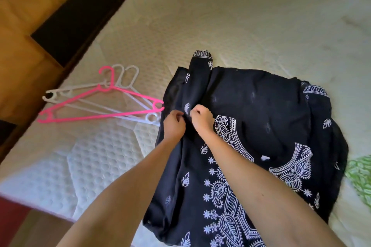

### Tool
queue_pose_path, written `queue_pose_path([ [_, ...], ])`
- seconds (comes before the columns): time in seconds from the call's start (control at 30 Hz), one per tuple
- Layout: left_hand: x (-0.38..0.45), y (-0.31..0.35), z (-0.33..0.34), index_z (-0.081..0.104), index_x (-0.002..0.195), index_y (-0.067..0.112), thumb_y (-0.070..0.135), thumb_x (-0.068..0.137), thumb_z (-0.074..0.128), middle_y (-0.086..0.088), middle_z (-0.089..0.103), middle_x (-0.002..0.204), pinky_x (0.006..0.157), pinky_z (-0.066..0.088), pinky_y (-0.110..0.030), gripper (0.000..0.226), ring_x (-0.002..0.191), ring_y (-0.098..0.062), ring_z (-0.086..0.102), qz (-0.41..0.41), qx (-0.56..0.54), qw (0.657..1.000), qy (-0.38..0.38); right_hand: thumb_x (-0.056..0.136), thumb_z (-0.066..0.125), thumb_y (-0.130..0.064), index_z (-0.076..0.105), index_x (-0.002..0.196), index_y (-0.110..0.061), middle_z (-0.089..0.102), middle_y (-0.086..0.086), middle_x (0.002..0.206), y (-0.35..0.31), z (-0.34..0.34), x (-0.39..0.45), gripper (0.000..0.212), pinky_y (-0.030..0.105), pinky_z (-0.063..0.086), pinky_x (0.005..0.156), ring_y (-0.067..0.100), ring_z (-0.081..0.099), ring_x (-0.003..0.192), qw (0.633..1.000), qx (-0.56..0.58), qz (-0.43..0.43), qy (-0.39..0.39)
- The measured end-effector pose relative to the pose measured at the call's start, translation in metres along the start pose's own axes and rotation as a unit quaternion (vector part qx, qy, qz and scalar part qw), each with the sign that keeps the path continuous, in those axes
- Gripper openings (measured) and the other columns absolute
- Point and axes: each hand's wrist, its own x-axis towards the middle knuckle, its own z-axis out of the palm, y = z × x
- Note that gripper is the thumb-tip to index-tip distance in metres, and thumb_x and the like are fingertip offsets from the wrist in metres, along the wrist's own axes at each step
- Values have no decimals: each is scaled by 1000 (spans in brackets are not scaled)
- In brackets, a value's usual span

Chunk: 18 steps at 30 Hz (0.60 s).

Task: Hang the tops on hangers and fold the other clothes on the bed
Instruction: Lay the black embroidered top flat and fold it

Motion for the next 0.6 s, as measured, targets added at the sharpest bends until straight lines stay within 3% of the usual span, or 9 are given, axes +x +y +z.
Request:
queue_pose_path([
  [0.07,2,11,0,62,103,5,11,96,38,-17,64,110,86,40,-29,26,109,-30,57,-40,-57,997,-37,62,44,-18,35,44,-19,33,-9,47,-2,-5,-1,20,32,22,57,20,30,58,988,157,10,-12],
  [0.17,4,32,-4,61,112,5,37,101,30,-13,63,104,81,48,-36,46,108,-32,58,-177,-200,957,-110,57,42,-9,37,58,-17,32,0,59,-1,-11,0,10,30,16,54,16,23,62,933,353,59,-36],
  [0.23,7,40,-8,59,119,3,41,99,36,-8,62,106,83,51,-33,48,102,-26,62,-240,-352,892,-152,53,42,-12,43,67,-11,35,7,69,-2,-15,-2,15,28,22,55,19,29,66,930,356,77,-58],
  [0.3,11,41,-7,61,112,3,25,94,52,-10,66,100,75,53,-30,29,88,-23,64,-227,-387,884,-135,64,47,-13,39,59,-16,38,2,62,-2,-18,-4,10,30,28,56,19,35,63,967,245,61,-45],
  [0.37,14,38,-5,62,92,7,1,86,56,-7,64,83,68,50,-27,11,77,-21,61,-170,-314,932,-67,81,51,-15,54,72,-19,58,-2,76,0,-19,-5,10,35,44,77,22,54,79,989,142,42,16],
  [0.4,12,36,-4,60,85,11,-6,83,54,-4,63,77,66,49,-27,18,74,-20,59,-128,-260,956,-47,84,54,-20,59,85,-19,64,-1,91,2,-20,-6,6,39,44,89,22,58,91,989,135,34,58],
  [0.47,3,34,-2,59,87,8,-8,79,50,-5,63,75,63,48,-29,21,70,-19,58,4,-109,993,-45,87,59,-31,58,110,-13,61,4,114,6,-25,-1,29,44,39,99,24,56,108,986,123,16,112],
  [0.53,-12,31,2,61,94,3,-6,77,48,-11,66,83,66,46,-34,22,75,-26,60,159,61,984,-55,84,62,-43,47,127,-11,57,6,124,4,-35,1,56,43,36,102,24,50,117,993,49,2,106],
  [0.6,-29,28,8,60,86,5,-6,74,45,-11,65,82,59,39,-33,22,76,-31,57,272,141,949,-68,80,64,-48,42,133,-13,58,4,123,5,-47,5,67,40,37,100,24,49,119,997,-38,25,58],
])
